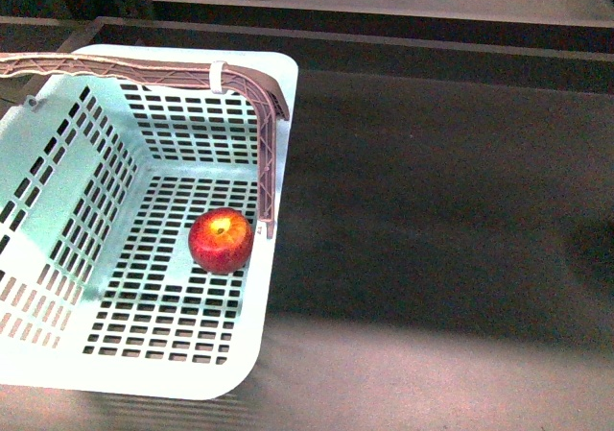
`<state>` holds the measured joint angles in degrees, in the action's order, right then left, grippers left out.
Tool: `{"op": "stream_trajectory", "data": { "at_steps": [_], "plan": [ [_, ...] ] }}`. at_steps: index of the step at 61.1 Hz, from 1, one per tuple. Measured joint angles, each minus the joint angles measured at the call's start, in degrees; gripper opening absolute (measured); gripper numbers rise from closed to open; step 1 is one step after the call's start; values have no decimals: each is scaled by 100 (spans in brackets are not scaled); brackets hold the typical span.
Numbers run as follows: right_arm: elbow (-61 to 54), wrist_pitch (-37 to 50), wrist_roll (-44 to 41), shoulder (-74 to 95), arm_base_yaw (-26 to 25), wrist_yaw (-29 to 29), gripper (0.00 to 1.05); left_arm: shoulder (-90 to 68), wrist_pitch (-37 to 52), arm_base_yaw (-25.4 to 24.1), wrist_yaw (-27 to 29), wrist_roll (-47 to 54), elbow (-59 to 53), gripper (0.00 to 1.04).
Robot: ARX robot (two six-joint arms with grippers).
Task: Pick apple with right arm and hold basket with left
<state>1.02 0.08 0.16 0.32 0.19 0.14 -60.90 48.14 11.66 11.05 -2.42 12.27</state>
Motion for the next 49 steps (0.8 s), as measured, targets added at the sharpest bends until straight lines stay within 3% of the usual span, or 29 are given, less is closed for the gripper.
{"op": "stream_trajectory", "data": {
  "at_steps": [26, 30, 34, 49],
  "plan": [
    [0, 0, 0, 0, 0, 0, 96, 1674, -874, -629, -581, 160, -800, 3],
    [0, 0, 0, 0, 0, -2, 96, 1878, -981, -957, -1038, 173, -898, 3],
    [0, 0, 0, 0, 0, 0, 96, 1950, -817, -1123, -1040, 175, -1067, 3],
    [0, 0, 0, 0, 0, 0, 96, 2903, -1685, -1141, -1104, 181, -1139, 3]
  ]
}}
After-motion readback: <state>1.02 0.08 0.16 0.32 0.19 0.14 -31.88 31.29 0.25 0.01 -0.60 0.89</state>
